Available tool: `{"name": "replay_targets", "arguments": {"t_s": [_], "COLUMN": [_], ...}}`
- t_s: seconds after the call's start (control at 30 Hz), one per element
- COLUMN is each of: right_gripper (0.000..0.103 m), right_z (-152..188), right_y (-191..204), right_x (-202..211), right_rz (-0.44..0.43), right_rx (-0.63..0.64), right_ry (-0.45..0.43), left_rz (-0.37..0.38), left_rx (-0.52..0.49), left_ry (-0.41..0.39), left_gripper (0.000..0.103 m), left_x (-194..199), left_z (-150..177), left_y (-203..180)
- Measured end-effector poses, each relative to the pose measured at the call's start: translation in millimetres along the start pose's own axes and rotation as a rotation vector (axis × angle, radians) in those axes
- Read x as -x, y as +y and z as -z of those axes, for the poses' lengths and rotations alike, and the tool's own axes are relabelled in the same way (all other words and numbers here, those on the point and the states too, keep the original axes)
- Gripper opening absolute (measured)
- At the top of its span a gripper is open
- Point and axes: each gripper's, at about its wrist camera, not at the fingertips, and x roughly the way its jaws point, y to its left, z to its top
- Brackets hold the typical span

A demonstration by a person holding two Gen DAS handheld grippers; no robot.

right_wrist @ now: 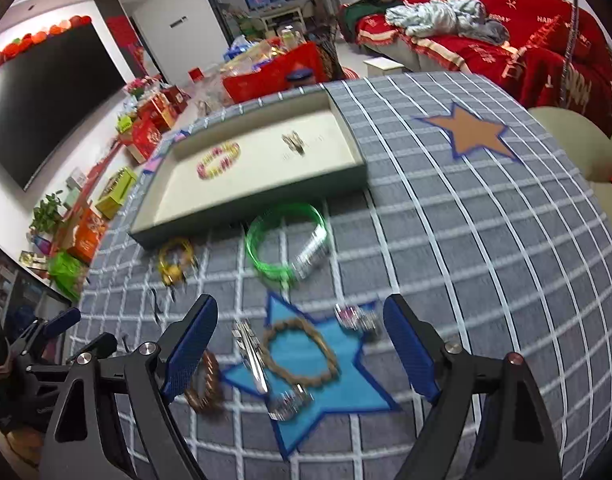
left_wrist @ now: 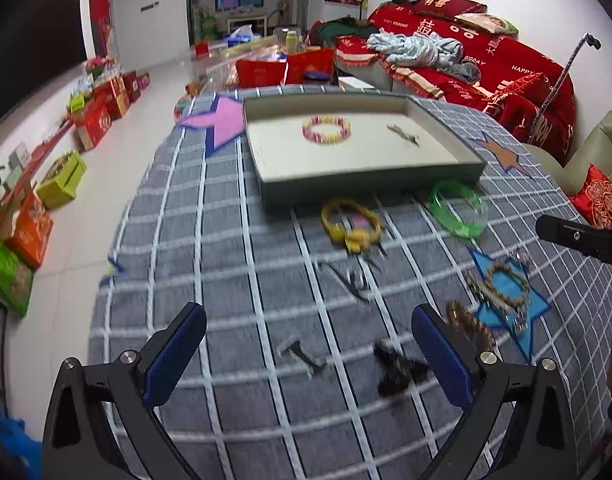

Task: Organize jewelry
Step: 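Lift both tools out of the tray back toward the remaining jewelry, then grasp the black claw clip with the left tool while the right tool grasps the heart pendant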

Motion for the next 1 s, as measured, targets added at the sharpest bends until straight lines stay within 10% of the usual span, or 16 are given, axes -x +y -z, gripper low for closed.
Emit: {"name": "replay_targets", "arguments": {"t_s": [1.0], "right_gripper": [0.086], "right_z": [68.3], "right_y": [20.7], "right_x": [-16.0], "right_rz": [0.151], "right_rx": [0.068], "right_ry": [0.094], "left_rz": [-0.056], "left_rx": [-0.006], "left_ry": [0.043], "left_gripper": [0.103], "left_x": [-11.8], "left_z": [40.7], "left_y": [-34.0]}}
